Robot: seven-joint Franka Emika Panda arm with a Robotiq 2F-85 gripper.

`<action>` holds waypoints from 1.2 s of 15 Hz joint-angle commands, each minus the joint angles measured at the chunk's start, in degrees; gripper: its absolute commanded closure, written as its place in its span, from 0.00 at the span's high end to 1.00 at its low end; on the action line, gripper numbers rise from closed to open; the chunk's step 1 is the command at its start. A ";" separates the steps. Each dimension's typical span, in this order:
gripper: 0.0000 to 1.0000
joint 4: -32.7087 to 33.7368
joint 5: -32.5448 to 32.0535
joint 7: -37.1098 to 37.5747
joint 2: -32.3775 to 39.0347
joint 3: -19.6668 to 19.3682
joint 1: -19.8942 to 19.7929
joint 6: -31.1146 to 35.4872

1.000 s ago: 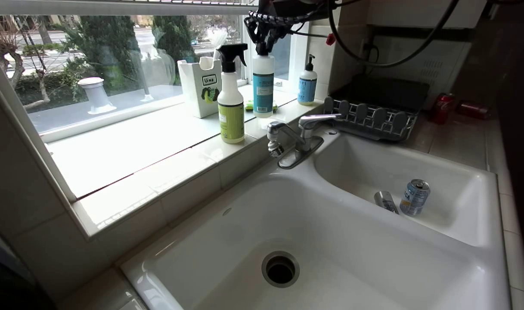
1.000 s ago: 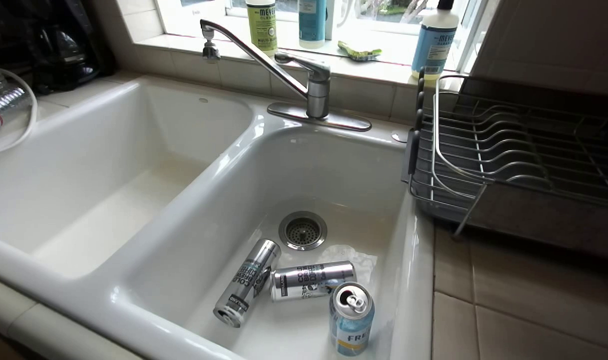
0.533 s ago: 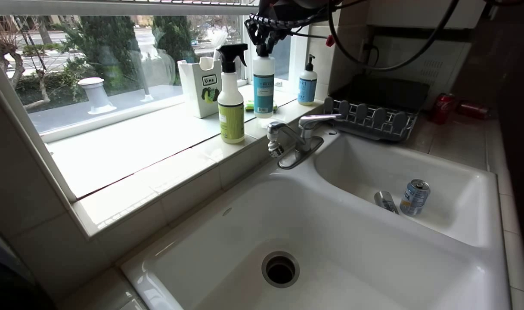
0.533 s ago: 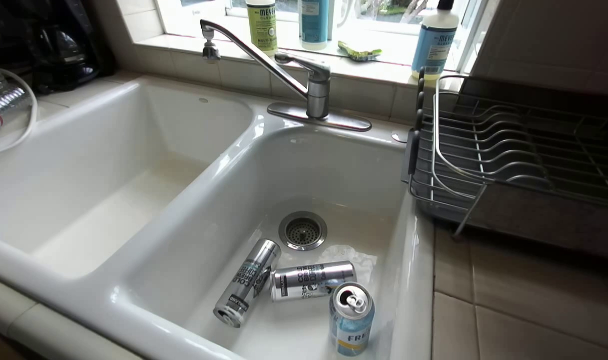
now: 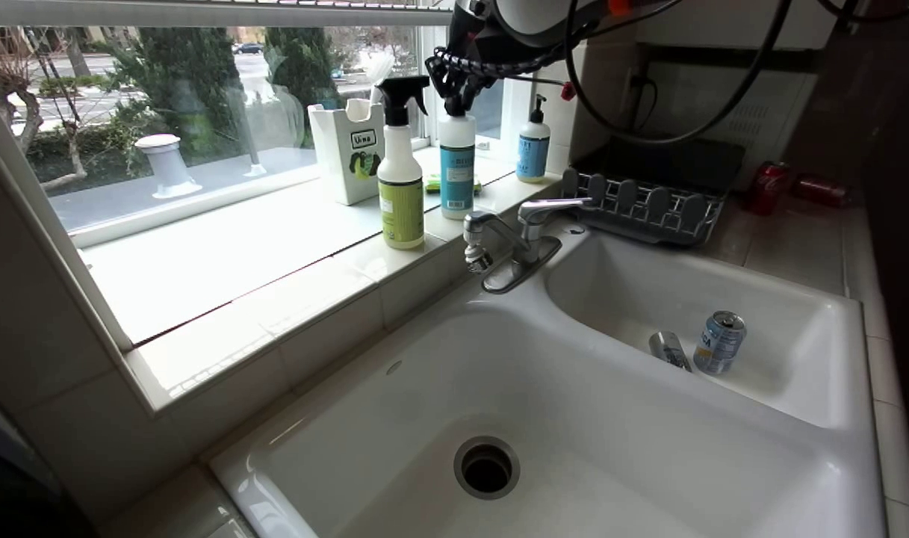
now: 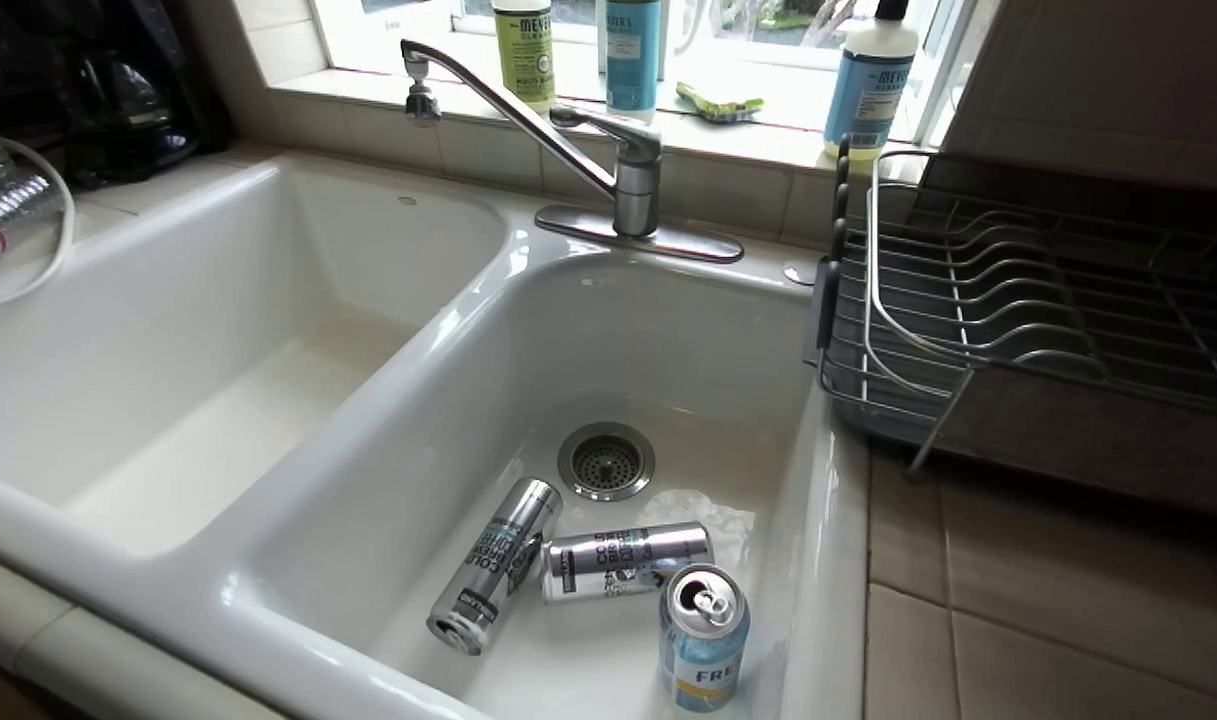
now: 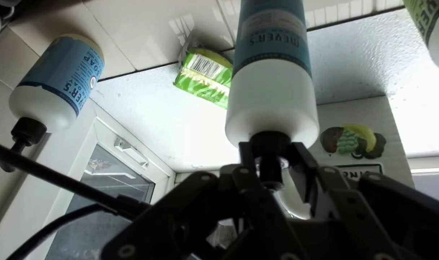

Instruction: Move the left bottle to the right

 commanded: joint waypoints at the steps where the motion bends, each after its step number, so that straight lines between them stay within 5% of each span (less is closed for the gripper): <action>1: 0.56 -4.13 -1.01 0.58 -2.74 0.02 0.56 1.65; 7: 0.98 -9.57 -4.89 4.41 -8.15 -0.26 3.98 -0.23; 13: 1.00 -15.70 -9.14 11.73 -13.94 -1.21 4.53 -3.79; 18: 1.00 -19.33 -7.64 10.12 -18.38 2.73 3.03 -8.25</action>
